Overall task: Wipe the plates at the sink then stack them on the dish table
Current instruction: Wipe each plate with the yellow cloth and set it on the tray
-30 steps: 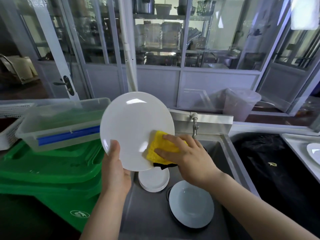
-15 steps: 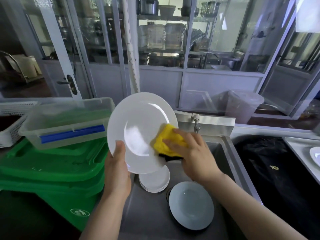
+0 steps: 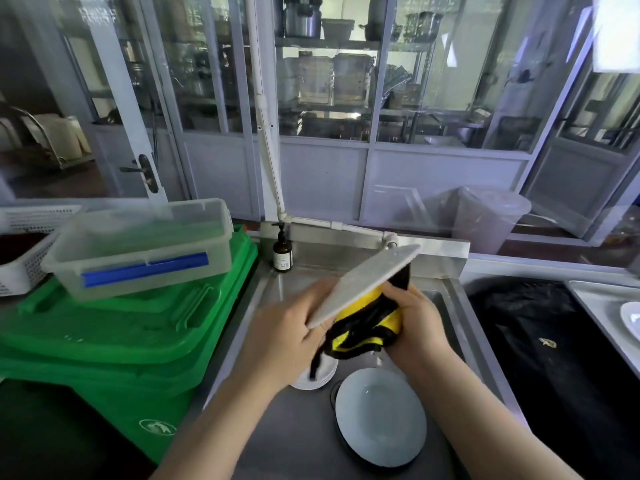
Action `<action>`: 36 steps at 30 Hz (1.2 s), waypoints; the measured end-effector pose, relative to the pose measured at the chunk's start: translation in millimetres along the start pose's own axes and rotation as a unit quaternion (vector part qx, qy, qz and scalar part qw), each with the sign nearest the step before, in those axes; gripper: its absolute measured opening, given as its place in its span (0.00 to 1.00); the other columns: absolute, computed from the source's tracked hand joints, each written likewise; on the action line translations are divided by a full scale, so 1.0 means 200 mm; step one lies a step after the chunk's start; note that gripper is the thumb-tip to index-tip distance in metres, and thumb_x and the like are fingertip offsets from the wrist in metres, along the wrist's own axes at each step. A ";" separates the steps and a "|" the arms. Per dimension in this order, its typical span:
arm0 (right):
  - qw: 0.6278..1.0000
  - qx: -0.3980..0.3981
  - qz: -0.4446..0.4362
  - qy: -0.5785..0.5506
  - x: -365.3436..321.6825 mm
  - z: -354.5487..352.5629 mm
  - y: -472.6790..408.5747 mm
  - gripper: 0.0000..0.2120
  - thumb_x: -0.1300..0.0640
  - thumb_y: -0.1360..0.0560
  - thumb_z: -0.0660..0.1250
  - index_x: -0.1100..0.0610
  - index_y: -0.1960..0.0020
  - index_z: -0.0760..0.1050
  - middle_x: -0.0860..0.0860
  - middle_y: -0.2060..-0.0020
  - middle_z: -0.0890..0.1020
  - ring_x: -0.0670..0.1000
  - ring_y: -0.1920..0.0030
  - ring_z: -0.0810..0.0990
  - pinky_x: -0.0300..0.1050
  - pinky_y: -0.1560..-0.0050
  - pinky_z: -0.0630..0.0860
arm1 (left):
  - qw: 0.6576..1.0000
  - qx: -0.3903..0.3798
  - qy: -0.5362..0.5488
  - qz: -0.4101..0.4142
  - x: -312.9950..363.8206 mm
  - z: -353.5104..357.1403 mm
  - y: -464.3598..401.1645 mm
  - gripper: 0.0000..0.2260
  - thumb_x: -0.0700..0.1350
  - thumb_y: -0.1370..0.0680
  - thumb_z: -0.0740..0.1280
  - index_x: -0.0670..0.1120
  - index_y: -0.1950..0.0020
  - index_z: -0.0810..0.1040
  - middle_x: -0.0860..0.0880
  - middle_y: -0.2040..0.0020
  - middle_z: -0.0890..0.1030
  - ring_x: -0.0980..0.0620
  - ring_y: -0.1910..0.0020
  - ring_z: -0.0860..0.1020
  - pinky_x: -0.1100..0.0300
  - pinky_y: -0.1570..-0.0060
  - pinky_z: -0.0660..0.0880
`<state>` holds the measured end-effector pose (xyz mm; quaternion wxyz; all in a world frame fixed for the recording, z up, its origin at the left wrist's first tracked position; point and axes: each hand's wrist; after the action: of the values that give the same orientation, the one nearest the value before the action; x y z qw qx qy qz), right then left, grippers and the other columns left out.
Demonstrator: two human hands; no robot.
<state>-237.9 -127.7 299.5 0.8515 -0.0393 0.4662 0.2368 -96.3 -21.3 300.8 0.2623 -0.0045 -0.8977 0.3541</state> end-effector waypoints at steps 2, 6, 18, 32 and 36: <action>0.994 -0.056 0.041 -0.084 -0.04 -0.03 0.01 0.20 0.47 0.22 0.60 0.60 0.46 0.82 0.60 0.49 0.83 0.60 0.48 0.83 0.53 0.54 0.80 | 0.999 -0.023 -0.020 0.035 -0.02 0.00 -0.01 0.21 0.44 0.27 0.65 0.58 0.36 0.69 0.55 0.52 0.84 0.56 0.57 0.77 0.68 0.64 0.70; 0.983 -0.151 0.052 -0.094 -0.08 -0.10 0.04 0.46 0.22 0.40 0.60 0.56 0.38 0.79 0.61 0.39 0.79 0.63 0.40 0.78 0.60 0.44 0.77 | 0.987 -0.080 -0.041 0.137 -0.07 -0.02 -0.05 0.25 0.39 0.29 0.68 0.52 0.34 0.68 0.47 0.34 0.77 0.48 0.35 0.75 0.53 0.38 0.74; 0.993 -0.084 0.027 -0.074 -0.05 -0.20 0.07 0.22 0.42 0.34 0.72 0.51 0.44 0.82 0.59 0.43 0.81 0.63 0.44 0.80 0.65 0.45 0.75 | 0.653 -0.020 0.603 -0.458 -0.11 0.08 -0.05 0.23 0.62 0.20 0.54 0.49 0.43 0.82 0.43 0.43 0.82 0.45 0.51 0.84 0.52 0.59 0.81; 0.972 0.117 -0.123 0.164 -0.04 -0.26 -0.03 0.08 0.54 0.31 0.67 0.44 0.55 0.80 0.48 0.59 0.83 0.49 0.58 0.81 0.48 0.53 0.80 | 0.695 0.027 0.628 -0.347 -0.10 0.06 0.00 0.19 0.40 0.28 0.67 0.45 0.37 0.75 0.48 0.50 0.85 0.51 0.53 0.83 0.59 0.67 0.79; 0.781 0.027 -0.364 0.507 -0.05 -0.20 -0.03 0.24 0.68 0.33 0.64 0.48 0.42 0.79 0.44 0.40 0.79 0.48 0.42 0.77 0.42 0.41 0.72 | 0.734 0.055 0.594 -0.326 -0.07 0.05 -0.02 0.16 0.40 0.30 0.70 0.47 0.43 0.77 0.50 0.53 0.86 0.53 0.55 0.84 0.59 0.68 0.79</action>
<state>-270.4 -148.4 283.3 0.5158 -0.2970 0.7880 -0.1575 -88.5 -32.6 290.9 0.8409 0.0932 -0.4852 0.2207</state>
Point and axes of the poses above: each hand's wrist, its own y-axis away from the middle knuckle, its own z-axis out of the palm, x = y × z
